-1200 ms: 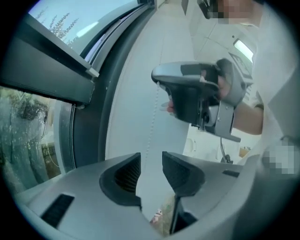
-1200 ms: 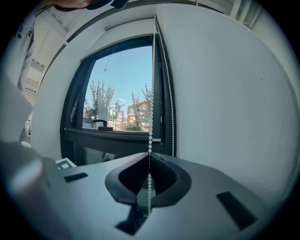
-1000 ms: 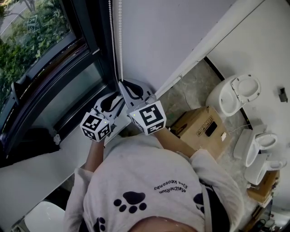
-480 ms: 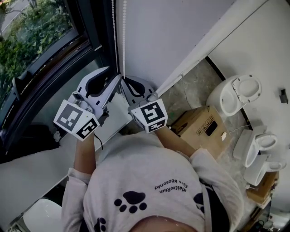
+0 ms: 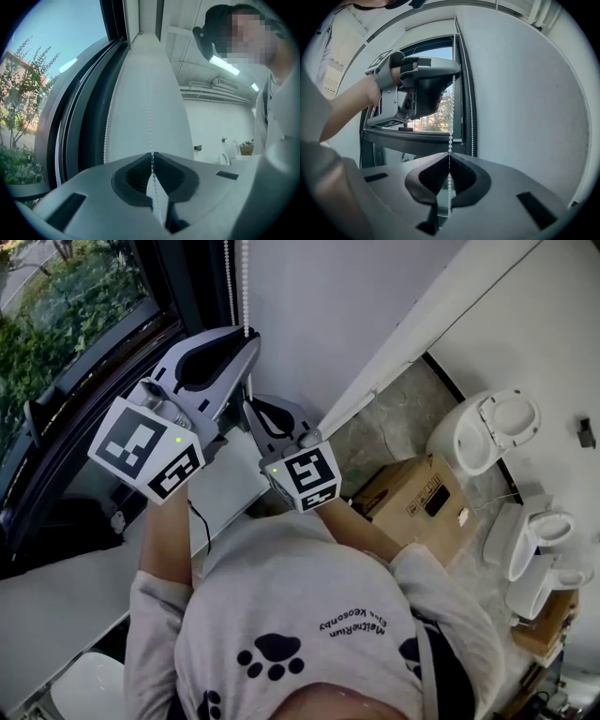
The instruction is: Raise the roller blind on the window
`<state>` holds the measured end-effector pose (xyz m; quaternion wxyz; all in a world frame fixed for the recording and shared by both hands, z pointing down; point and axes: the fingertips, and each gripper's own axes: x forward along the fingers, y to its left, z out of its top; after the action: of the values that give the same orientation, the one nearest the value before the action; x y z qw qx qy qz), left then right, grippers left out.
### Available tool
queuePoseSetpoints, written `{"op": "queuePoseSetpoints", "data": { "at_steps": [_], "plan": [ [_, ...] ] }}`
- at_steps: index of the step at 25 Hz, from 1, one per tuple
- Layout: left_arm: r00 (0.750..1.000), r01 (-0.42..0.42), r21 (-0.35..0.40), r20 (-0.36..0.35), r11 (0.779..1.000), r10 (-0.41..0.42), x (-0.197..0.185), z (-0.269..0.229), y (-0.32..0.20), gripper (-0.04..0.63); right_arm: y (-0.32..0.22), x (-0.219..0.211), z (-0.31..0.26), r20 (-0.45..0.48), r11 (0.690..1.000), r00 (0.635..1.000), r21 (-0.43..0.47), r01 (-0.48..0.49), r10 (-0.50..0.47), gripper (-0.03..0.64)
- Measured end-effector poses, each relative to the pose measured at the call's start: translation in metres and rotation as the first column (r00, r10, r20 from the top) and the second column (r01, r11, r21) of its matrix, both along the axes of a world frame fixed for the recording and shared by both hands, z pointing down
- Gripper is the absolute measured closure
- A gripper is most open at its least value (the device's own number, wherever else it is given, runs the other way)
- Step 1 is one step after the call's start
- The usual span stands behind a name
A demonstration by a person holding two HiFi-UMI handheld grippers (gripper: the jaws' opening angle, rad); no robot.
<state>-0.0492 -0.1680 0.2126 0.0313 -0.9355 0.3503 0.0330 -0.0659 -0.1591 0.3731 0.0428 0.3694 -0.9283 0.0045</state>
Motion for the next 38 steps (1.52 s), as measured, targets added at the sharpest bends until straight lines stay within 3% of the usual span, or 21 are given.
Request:
{"op": "queuePoseSetpoints", "data": {
  "at_steps": [3,7,13,26,38],
  "plan": [
    [1.0,-0.007,-0.001,0.017,1.0,0.007,0.004,0.0,-0.002,0.584,-0.001,0.0,0.0,0.004,1.0,1.0,0.005,-0.007,0.007,0.607],
    [0.999,-0.012,-0.014,-0.033,1.0,0.011,0.002,0.002,0.0,0.586,-0.003,0.003,0.002,0.013,1.0,1.0,0.0,-0.013,0.013,0.607],
    [0.999,-0.001,-0.08,-0.05,0.997,-0.003,0.0,0.034,0.0,0.586,0.0,0.005,0.034,-0.032,0.999,0.999,-0.046,-0.018,0.016,0.607],
    [0.999,0.039,-0.199,-0.029,0.979,-0.045,0.0,0.114,-0.006,0.586,0.003,0.007,0.114,-0.127,0.989,0.992,-0.148,-0.016,-0.003,0.607],
    [0.998,0.055,-0.273,-0.028,0.961,-0.065,-0.003,0.158,-0.003,0.586,0.012,0.006,0.156,-0.211,0.97,0.976,-0.243,0.003,-0.056,0.606]
  ]
}}
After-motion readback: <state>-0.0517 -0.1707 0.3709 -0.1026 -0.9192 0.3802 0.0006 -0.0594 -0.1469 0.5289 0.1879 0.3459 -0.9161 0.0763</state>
